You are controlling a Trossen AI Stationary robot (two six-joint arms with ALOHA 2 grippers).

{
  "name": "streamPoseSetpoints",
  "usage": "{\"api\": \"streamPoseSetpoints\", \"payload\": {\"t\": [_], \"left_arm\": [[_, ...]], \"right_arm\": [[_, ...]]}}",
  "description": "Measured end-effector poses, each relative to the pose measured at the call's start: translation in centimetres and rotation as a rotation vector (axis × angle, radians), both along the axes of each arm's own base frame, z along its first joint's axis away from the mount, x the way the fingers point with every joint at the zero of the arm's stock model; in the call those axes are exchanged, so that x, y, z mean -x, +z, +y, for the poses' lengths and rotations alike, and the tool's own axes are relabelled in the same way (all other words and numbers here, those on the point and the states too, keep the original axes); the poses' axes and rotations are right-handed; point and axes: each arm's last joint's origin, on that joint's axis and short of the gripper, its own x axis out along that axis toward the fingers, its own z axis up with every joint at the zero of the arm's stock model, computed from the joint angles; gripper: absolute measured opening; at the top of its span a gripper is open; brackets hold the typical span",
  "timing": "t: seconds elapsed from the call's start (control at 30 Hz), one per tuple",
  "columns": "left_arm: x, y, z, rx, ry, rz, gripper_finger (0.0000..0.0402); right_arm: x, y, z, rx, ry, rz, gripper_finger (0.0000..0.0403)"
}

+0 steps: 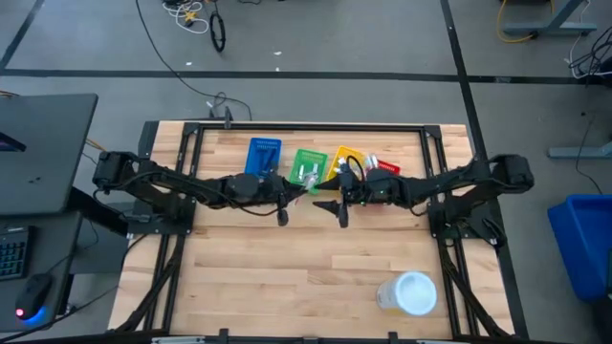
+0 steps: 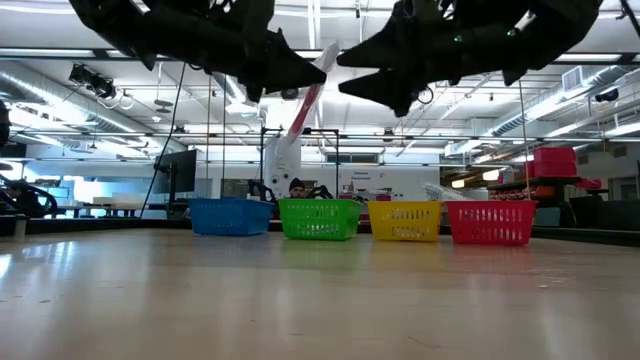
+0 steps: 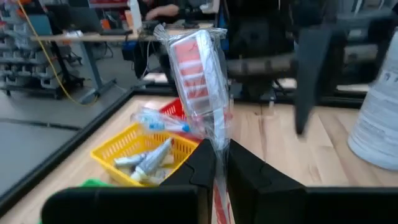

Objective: Pick & Place Travel size toiletries
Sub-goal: Put the red toothbrush into the red bin

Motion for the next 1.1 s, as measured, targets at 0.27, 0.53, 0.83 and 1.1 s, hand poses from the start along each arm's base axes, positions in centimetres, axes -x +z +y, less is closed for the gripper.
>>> {"api": "streamPoseSetpoints", "payload": {"t": [0.27,0.53,0.83,1.1], "left_arm": [[-0.1,0.7,0.0,-0.018,-0.001,-0.074,0.0030],[-0.1,0.8,0.0,-0.023,0.004,-0.075,0.0029],[-0.1,1.0,0.0,-0.023,0.008,-0.103,0.0033],[-0.1,1.0,0.1,-0.048,0.036,-0.091,0.0033]], "right_arm": [[-2.0,-2.4,-0.1,-0.085,-0.012,-0.074,0.0281],[-3.3,-3.5,-0.1,-0.095,-0.010,-0.141,0.0253],[-5.4,-2.5,-1.0,-0.105,-0.092,-0.128,0.0222],[-5.4,-2.6,-1.0,-0.103,-0.113,-0.124,0.0142]]}}
